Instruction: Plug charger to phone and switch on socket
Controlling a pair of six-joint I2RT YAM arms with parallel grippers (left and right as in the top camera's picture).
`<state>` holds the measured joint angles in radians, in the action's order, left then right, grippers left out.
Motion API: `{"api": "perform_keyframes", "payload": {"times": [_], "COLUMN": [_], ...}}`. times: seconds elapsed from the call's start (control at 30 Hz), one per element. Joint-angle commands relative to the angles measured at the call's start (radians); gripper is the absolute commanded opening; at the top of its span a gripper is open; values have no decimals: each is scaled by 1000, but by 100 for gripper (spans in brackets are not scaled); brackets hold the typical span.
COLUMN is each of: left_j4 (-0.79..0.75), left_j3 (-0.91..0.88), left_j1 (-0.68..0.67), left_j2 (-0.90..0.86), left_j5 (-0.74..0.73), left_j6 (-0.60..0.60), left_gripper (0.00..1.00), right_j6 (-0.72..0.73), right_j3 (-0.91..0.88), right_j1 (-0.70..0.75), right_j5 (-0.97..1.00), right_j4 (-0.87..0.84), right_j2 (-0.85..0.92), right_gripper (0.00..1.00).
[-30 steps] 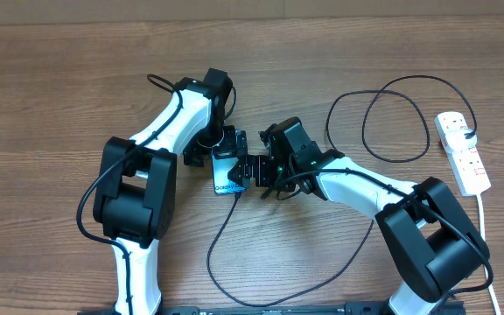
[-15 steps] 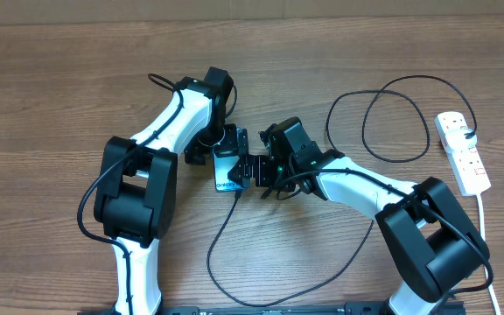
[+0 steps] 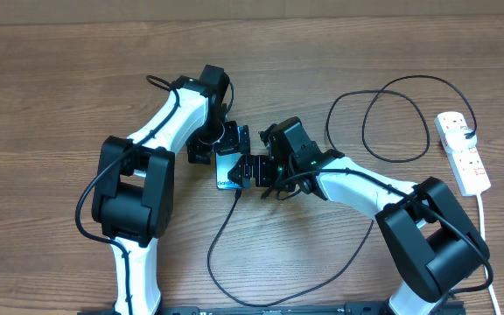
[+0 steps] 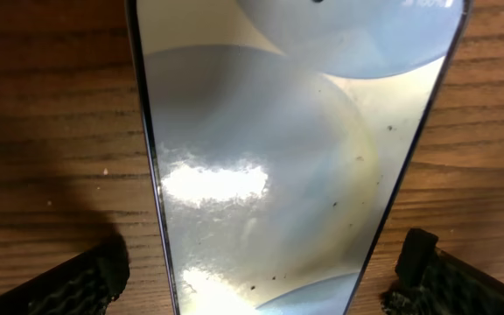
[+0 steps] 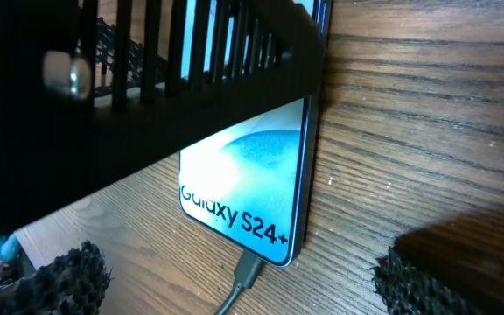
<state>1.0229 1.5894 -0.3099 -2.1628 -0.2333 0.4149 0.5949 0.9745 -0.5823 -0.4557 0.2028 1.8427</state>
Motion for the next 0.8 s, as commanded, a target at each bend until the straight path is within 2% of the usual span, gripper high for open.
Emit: {"api": "perform_keyframes", "payload": {"times": [0.0, 0.23, 0.77], "left_j4": [-17, -20, -31], "left_j3": [-9, -10, -28], "left_j1": [-9, -44, -69], "left_j2": [-25, -25, -25], "left_j5": [43, 125, 171], "left_j6": [5, 80, 119], "left_gripper": [100, 100, 100], "right_j6": [3, 3, 3], "right_j3": [-6, -6, -6], "right_j1": [7, 7, 7], "right_j5": [33, 33, 33], "right_j4": [19, 20, 20], "right_j2": [3, 3, 3], "right_gripper": [100, 100, 100]}}
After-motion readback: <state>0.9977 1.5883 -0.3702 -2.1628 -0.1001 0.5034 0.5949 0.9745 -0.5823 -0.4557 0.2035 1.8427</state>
